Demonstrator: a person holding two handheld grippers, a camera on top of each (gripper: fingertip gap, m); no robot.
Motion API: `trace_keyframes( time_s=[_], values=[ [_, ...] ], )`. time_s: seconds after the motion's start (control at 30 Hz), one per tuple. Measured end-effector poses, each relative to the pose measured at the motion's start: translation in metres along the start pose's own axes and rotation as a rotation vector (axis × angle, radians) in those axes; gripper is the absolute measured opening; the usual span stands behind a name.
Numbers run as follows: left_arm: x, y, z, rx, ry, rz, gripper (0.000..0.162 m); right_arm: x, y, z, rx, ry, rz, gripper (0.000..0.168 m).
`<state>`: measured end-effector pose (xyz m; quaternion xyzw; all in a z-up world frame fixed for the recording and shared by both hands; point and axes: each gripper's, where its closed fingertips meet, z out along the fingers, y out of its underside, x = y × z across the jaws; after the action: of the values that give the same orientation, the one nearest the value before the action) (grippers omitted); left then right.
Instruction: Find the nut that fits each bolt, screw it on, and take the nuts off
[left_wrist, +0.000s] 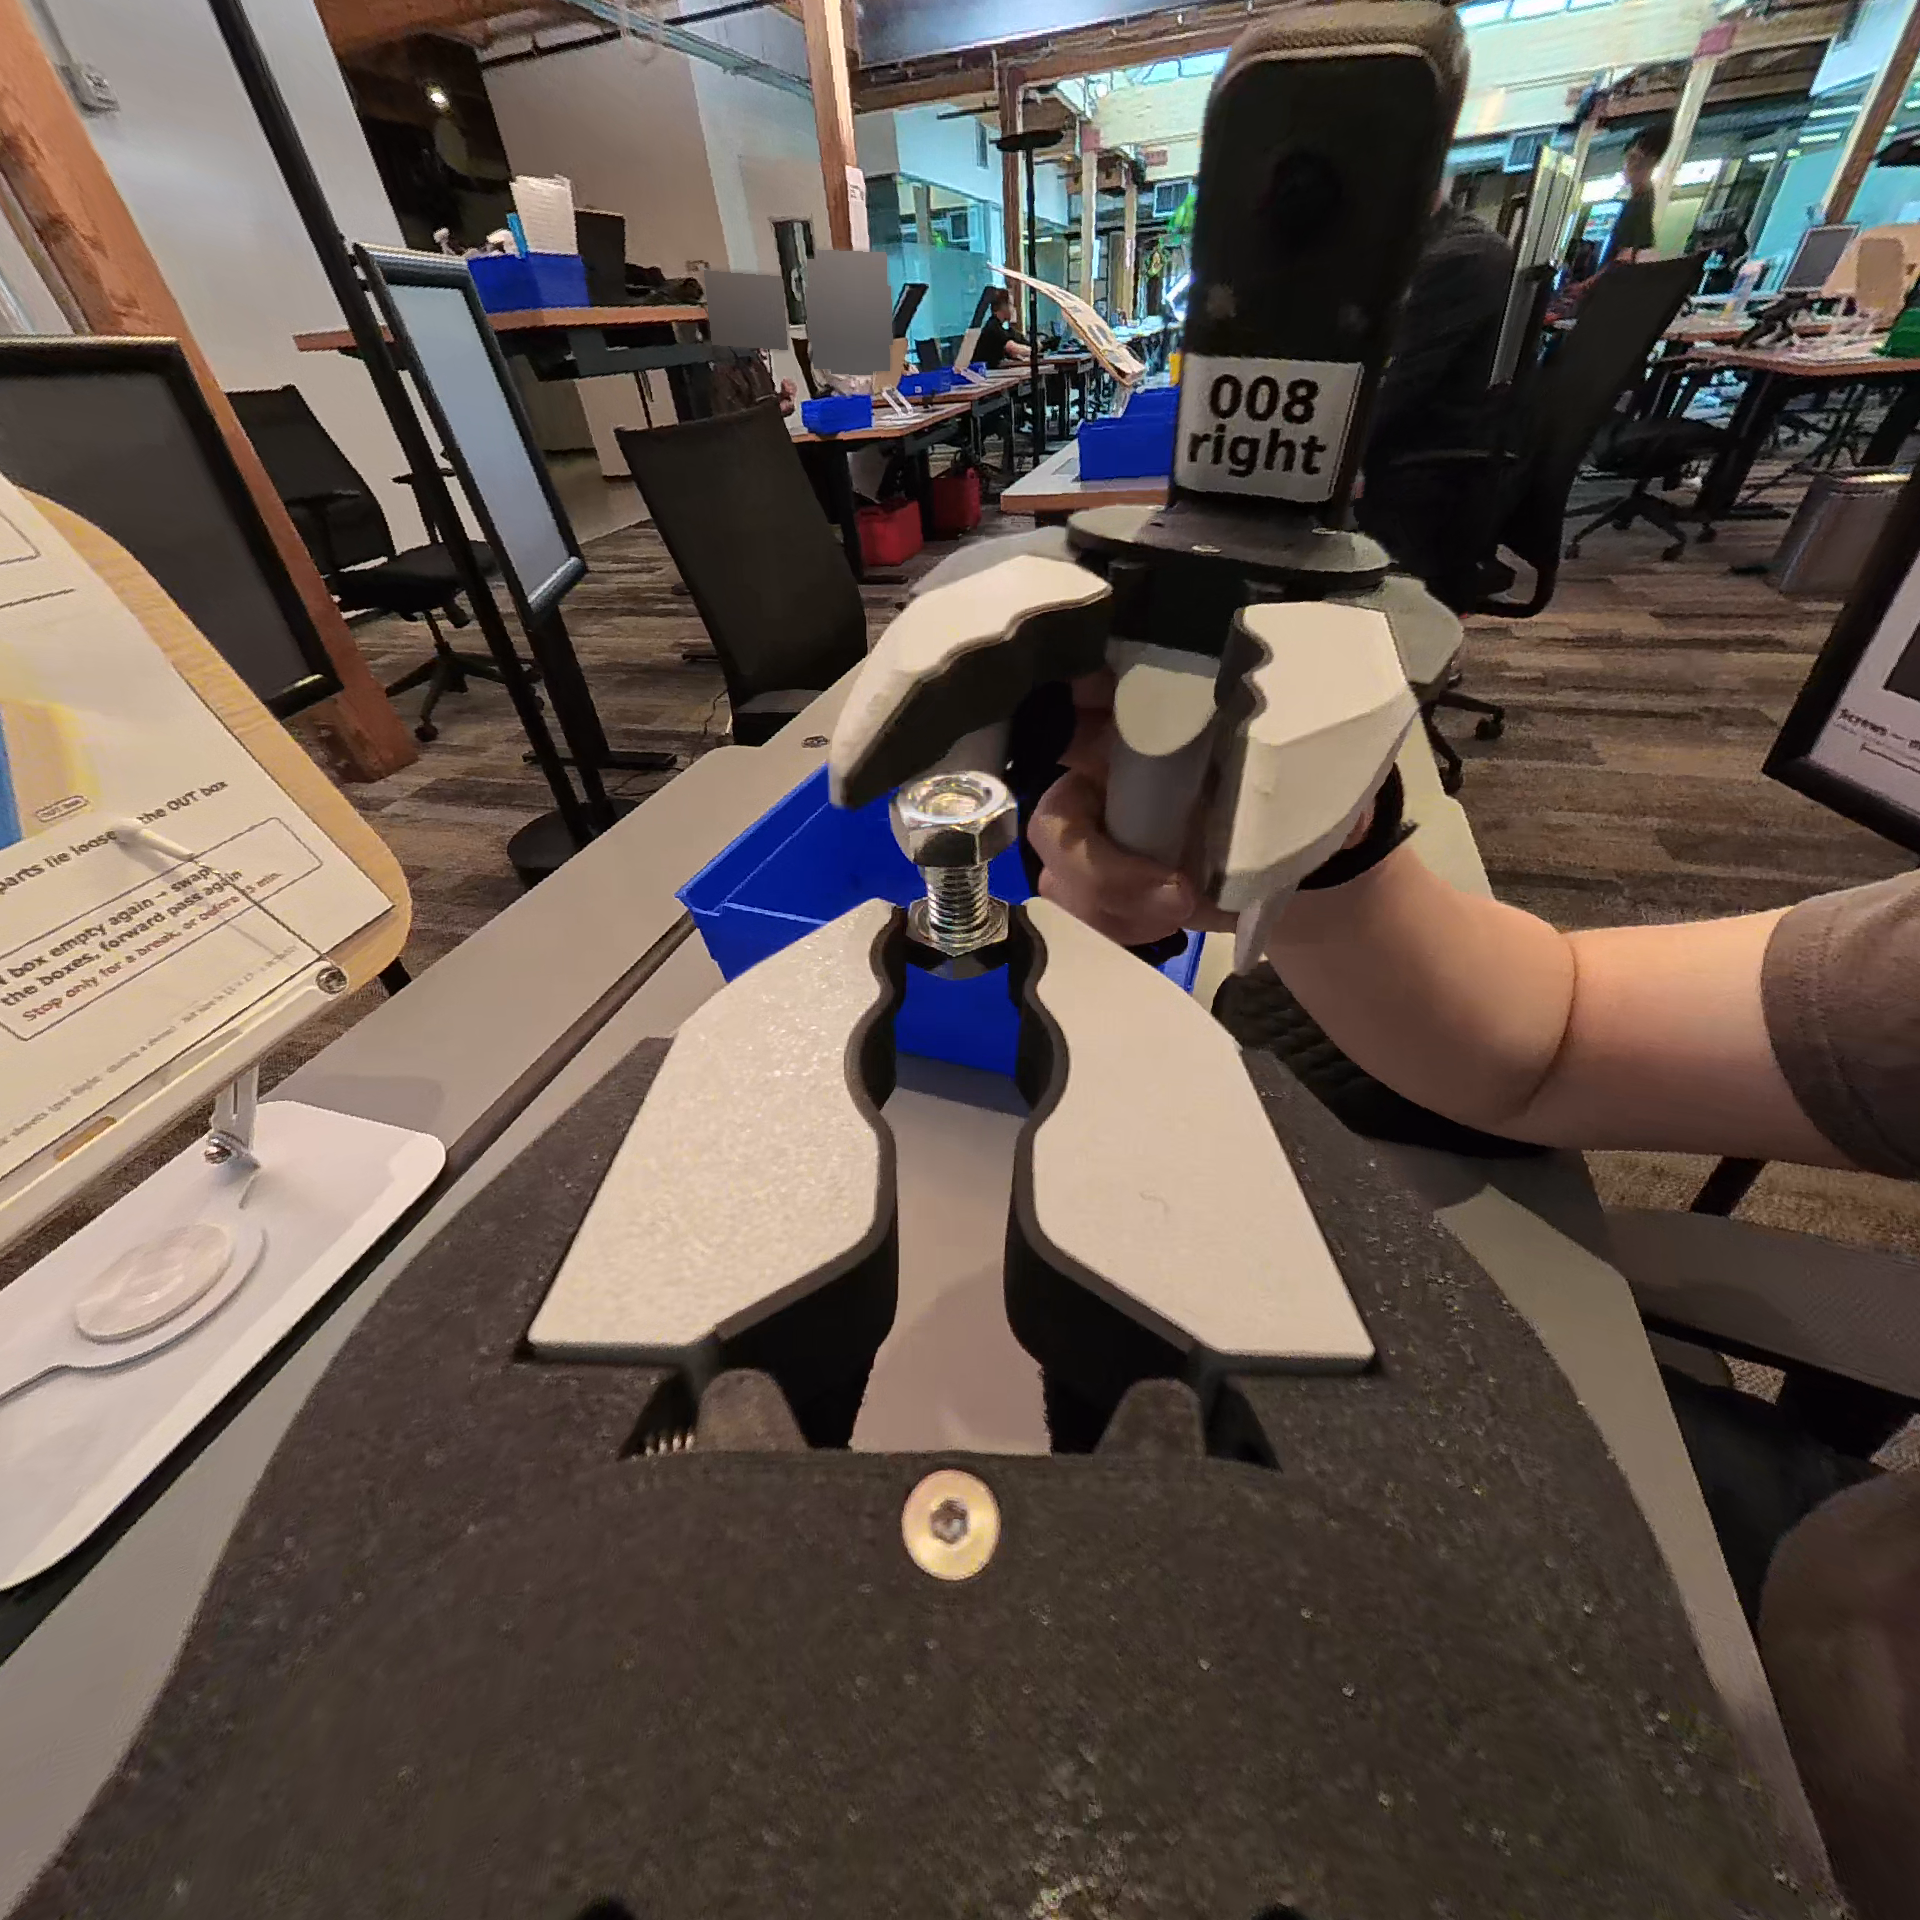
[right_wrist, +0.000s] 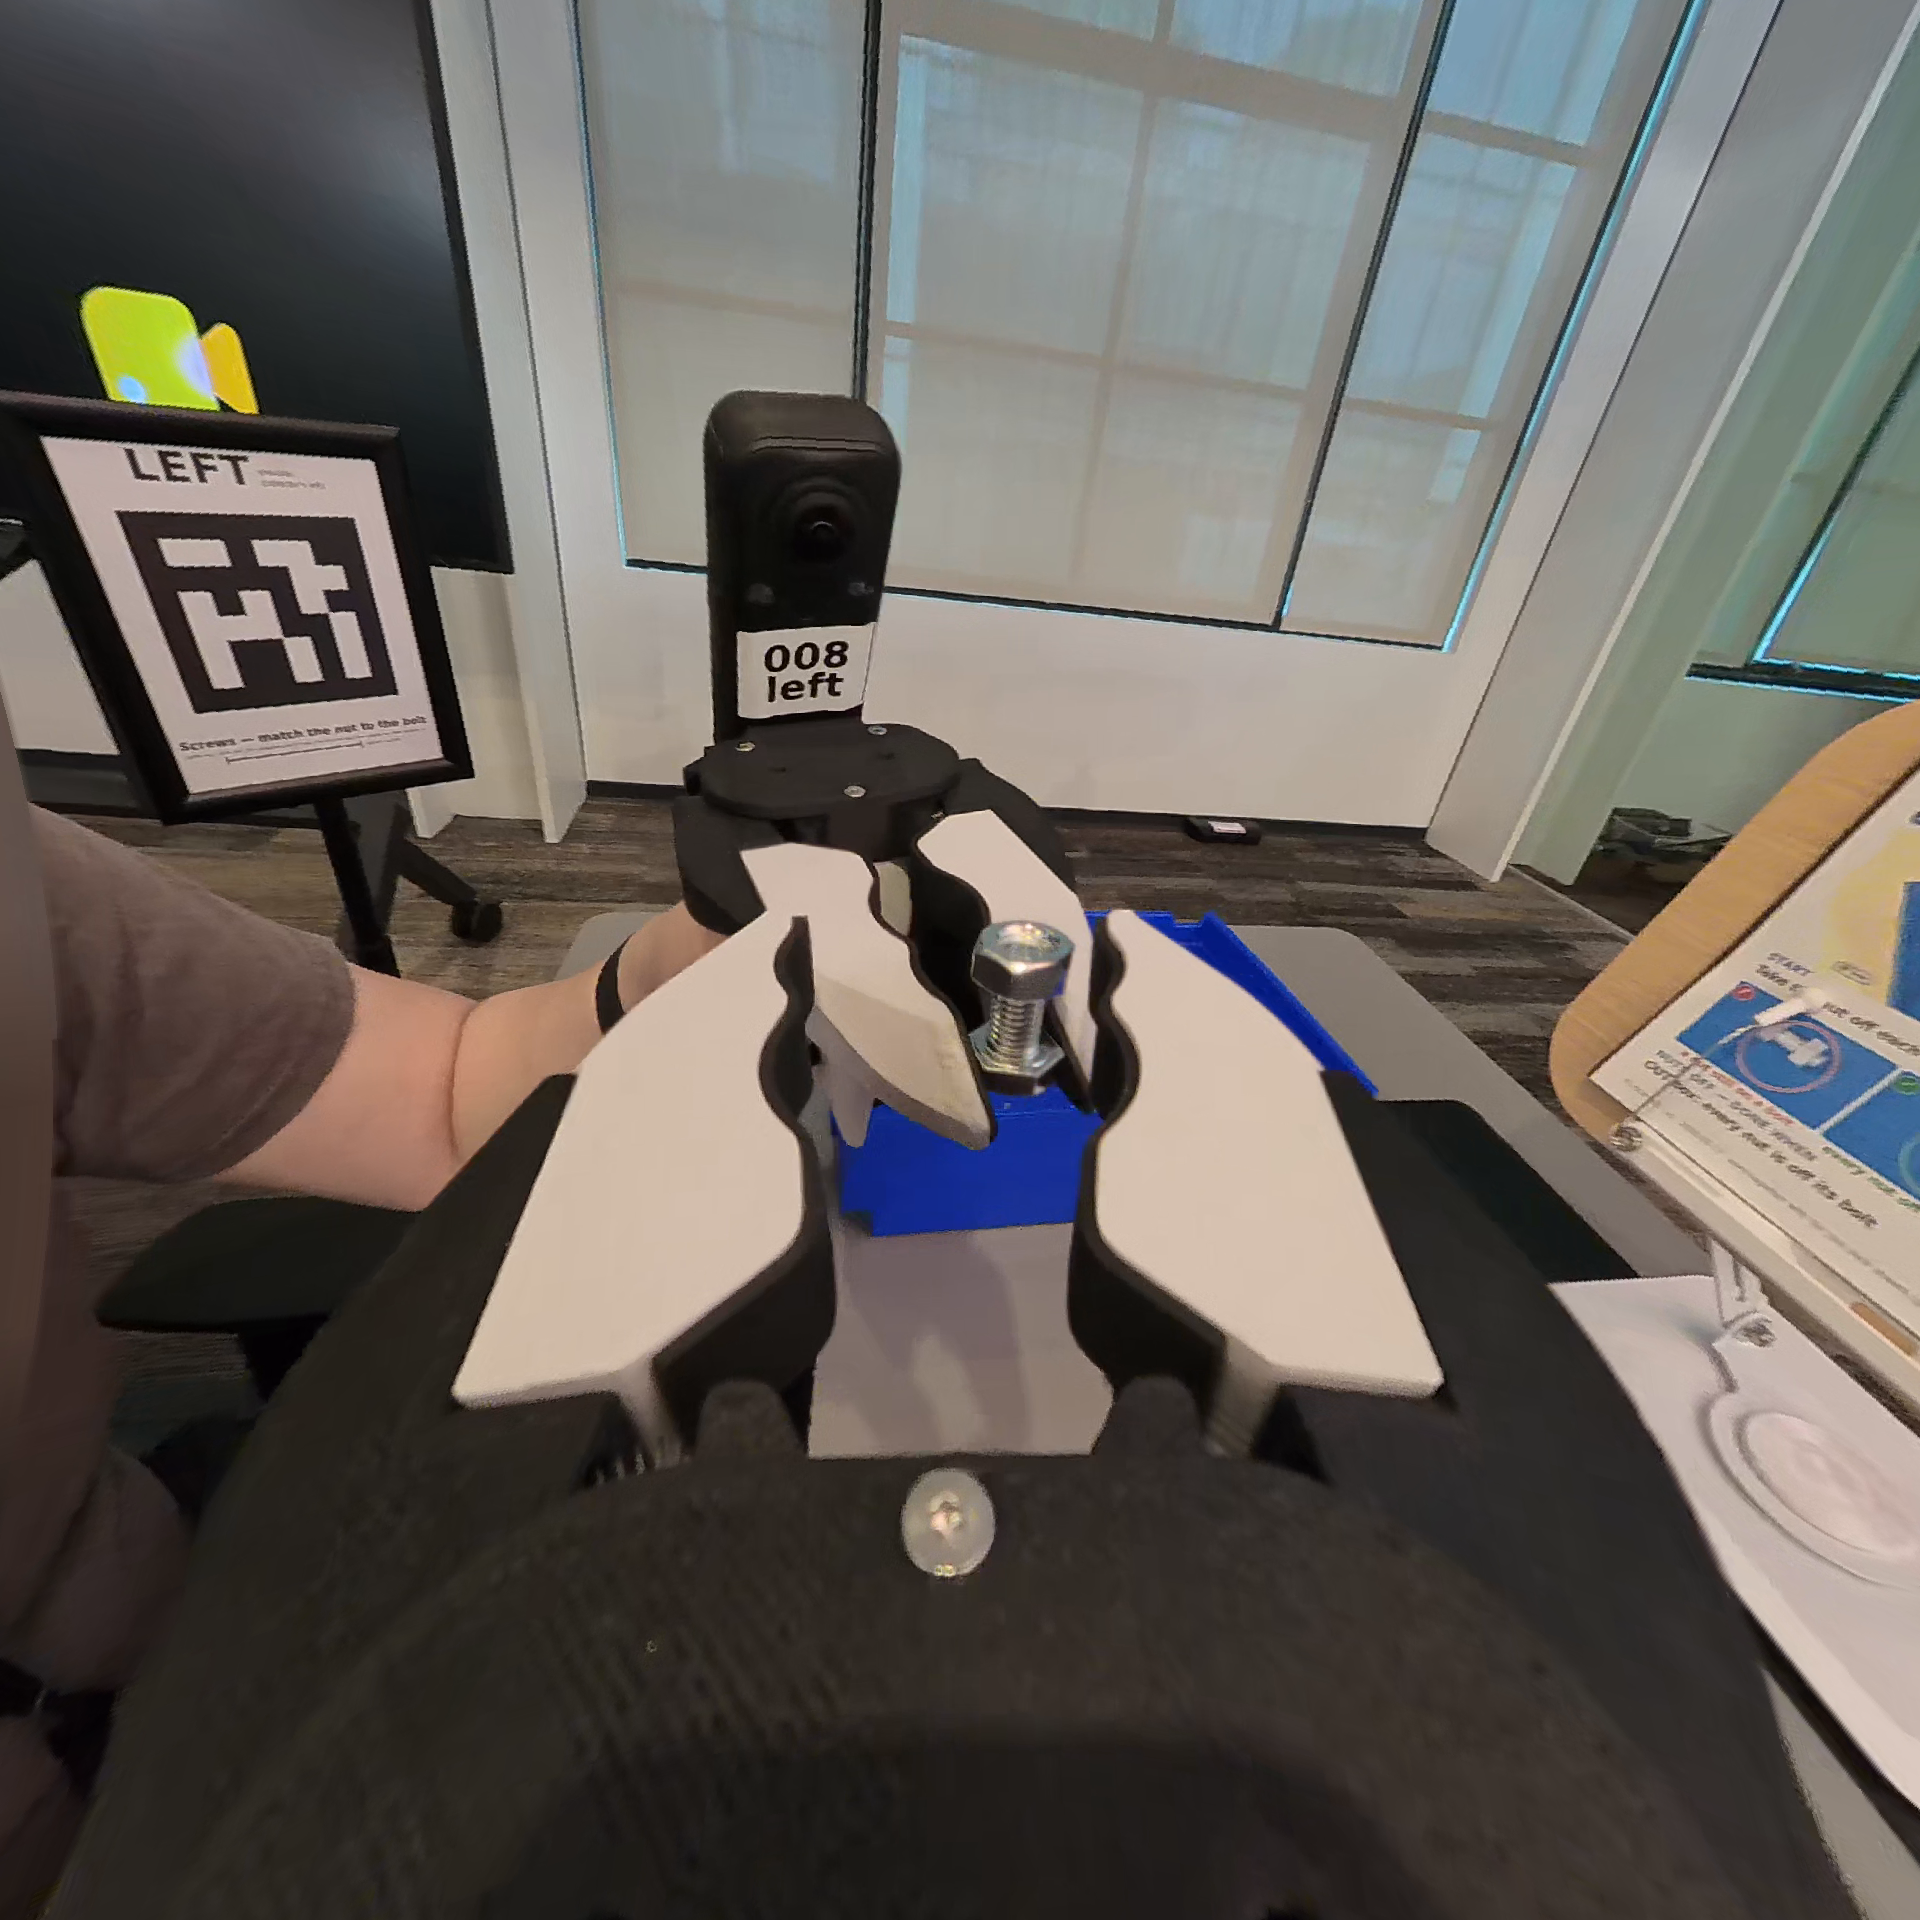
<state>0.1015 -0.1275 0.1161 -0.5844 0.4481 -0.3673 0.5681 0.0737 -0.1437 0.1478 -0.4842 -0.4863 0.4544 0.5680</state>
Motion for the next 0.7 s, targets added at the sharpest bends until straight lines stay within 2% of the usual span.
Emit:
trace_keyframes(
  time_s=[0.13, 0.23, 0.37, 0.57, 0.7],
  values=[
    [-0.007, 0.0, -0.003, 0.001, -0.035, 0.001, 0.018, -0.001, 0.001, 0.001, -0.013, 0.004, -0.01, 0.054],
    [-0.013, -0.003, -0.007, 0.017, -0.048, -0.018, 0.018, -0.004, -0.005, -0.005, -0.001, -0.012, -0.021, 0.042],
    [-0.006, -0.003, -0.006, 0.019, -0.01, -0.029, 0.018, 0.002, -0.007, -0.006, 0.015, 0.023, -0.023, 0.051],
    [-0.006, -0.002, -0.004, 0.006, -0.028, 0.001, 0.018, -0.004, 0.0, 0.001, -0.002, -0.029, 0.011, 0.056],
    [-0.013, -0.004, -0.009, 0.021, -0.044, -0.023, 0.018, -0.006, -0.005, -0.006, -0.006, -0.04, -0.002, 0.043]
  ],
)
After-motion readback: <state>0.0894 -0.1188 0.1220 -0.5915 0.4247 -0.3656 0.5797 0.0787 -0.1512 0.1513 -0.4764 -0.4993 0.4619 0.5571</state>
